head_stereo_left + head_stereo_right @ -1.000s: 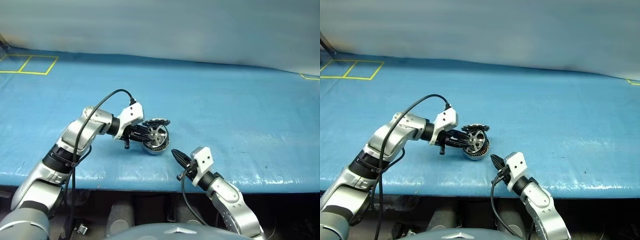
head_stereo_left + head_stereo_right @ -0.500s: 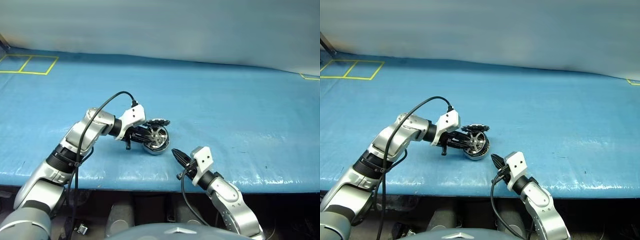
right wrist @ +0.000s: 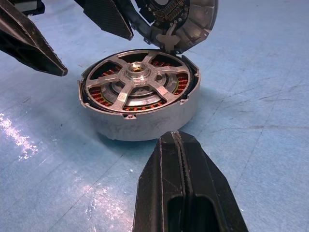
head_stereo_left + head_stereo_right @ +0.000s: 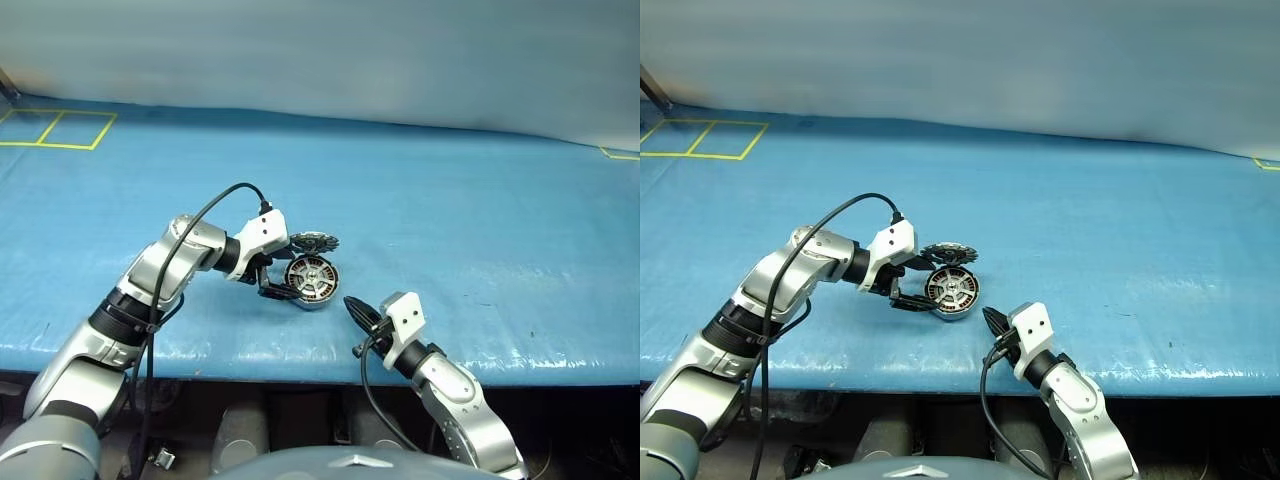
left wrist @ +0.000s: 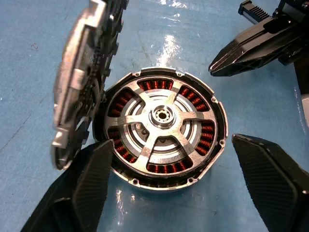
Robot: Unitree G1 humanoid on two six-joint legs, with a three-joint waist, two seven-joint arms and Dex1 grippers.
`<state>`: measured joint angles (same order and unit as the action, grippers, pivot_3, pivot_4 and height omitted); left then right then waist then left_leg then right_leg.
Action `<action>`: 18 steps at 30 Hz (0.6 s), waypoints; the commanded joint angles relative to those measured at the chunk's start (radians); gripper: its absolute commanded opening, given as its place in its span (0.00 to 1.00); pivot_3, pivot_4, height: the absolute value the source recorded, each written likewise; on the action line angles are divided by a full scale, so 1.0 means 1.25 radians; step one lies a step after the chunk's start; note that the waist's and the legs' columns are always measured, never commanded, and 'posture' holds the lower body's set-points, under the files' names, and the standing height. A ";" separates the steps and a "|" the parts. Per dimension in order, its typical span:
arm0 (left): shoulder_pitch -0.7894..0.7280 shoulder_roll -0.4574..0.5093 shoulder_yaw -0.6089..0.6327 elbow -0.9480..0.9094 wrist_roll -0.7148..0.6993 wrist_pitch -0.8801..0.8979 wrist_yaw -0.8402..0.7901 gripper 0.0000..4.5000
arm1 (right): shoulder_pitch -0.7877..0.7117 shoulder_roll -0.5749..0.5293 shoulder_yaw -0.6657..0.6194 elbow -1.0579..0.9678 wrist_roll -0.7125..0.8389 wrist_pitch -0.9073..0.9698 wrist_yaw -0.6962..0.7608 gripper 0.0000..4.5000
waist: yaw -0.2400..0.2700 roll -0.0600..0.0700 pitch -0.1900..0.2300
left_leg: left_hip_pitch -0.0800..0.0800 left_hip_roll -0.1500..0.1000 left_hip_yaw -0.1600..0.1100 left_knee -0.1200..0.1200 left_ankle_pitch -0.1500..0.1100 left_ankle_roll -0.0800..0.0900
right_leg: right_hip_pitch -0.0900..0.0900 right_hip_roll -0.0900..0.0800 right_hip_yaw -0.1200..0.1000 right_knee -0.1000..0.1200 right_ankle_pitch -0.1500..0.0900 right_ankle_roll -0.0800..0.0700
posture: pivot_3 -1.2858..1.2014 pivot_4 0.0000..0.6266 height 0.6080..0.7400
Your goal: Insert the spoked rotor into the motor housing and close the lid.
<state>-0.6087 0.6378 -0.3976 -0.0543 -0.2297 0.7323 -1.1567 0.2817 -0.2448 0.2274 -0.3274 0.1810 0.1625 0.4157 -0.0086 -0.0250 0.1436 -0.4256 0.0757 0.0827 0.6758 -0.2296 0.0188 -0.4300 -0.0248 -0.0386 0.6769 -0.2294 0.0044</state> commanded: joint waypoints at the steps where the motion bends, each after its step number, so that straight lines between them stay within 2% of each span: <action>1: -0.003 -0.009 0.048 -0.060 -0.068 0.024 -0.025 1.00 | -0.003 -0.001 -0.009 -0.022 0.007 -0.002 0.003 0.00 | 0.000 0.000 0.000 | 0.000 0.000 0.000 0.000 0.000 0.000 | 0.000 0.000 0.000 0.000 0.000 0.000 | 0.52 0.24 1.00; 2: 0.001 -0.008 0.053 -0.070 -0.086 0.034 -0.032 1.00 | -0.001 -0.002 -0.011 -0.024 0.007 -0.001 0.003 0.00 | 0.000 0.000 0.000 | 0.000 0.001 0.000 0.000 0.000 0.000 | 0.000 0.000 0.000 0.000 0.000 0.000 | 0.52 0.24 1.00; 3: 0.006 -0.004 0.055 -0.079 -0.100 0.040 -0.041 0.90 | 0.000 -0.004 -0.012 -0.026 0.008 0.001 0.002 0.00 | 0.000 0.000 0.000 | 0.000 0.001 0.000 0.000 0.000 0.000 | 0.000 0.000 0.000 0.000 0.000 0.000 | 0.52 0.24 1.00; 5: 0.021 0.012 0.056 -0.103 -0.124 0.046 -0.059 0.79 | 0.001 -0.007 -0.019 -0.033 0.010 0.007 -0.001 0.00 | 0.000 0.000 0.000 | 0.000 0.001 0.000 0.000 0.000 0.000 | 0.000 0.000 0.000 0.000 0.000 0.000 | 0.52 0.24 1.00; 9: 0.062 0.046 0.068 -0.144 -0.159 0.055 -0.077 0.49 | -0.009 -0.005 -0.041 -0.059 0.018 0.023 -0.017 0.00 | -0.002 0.001 0.001 | 0.000 0.001 0.000 0.000 0.000 0.000 | 0.000 0.000 0.000 0.000 0.000 0.000 | 0.52 0.24 1.00; 15: 0.181 0.079 0.143 -0.211 -0.191 0.029 -0.031 0.05 | -0.077 -0.001 -0.029 -0.119 0.005 0.111 -0.047 0.00 | -0.002 0.003 0.002 | 0.000 0.002 -0.001 0.000 0.000 0.000 | 0.000 -0.001 0.000 0.000 0.000 0.000 | 0.52 0.24 1.00; 18: 0.263 0.070 0.185 -0.232 -0.170 -0.074 0.002 0.02 | -0.122 0.006 -0.005 -0.143 0.010 0.216 -0.062 0.00 | -0.002 0.003 0.002 | 0.000 0.003 0.000 -0.001 0.000 0.000 | 0.000 -0.002 0.001 0.000 0.000 0.000 | 0.52 0.24 1.00</action>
<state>-0.2876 0.7270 -0.2044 -0.2979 -0.4490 0.7026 -1.1690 0.1388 -0.2398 0.2103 -0.4605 0.1859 0.3876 0.3467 -0.0109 -0.0215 0.1458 -0.4259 0.0792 0.0821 0.6746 -0.2296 0.0186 -0.4308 -0.0268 -0.0376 0.6764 -0.2295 0.0041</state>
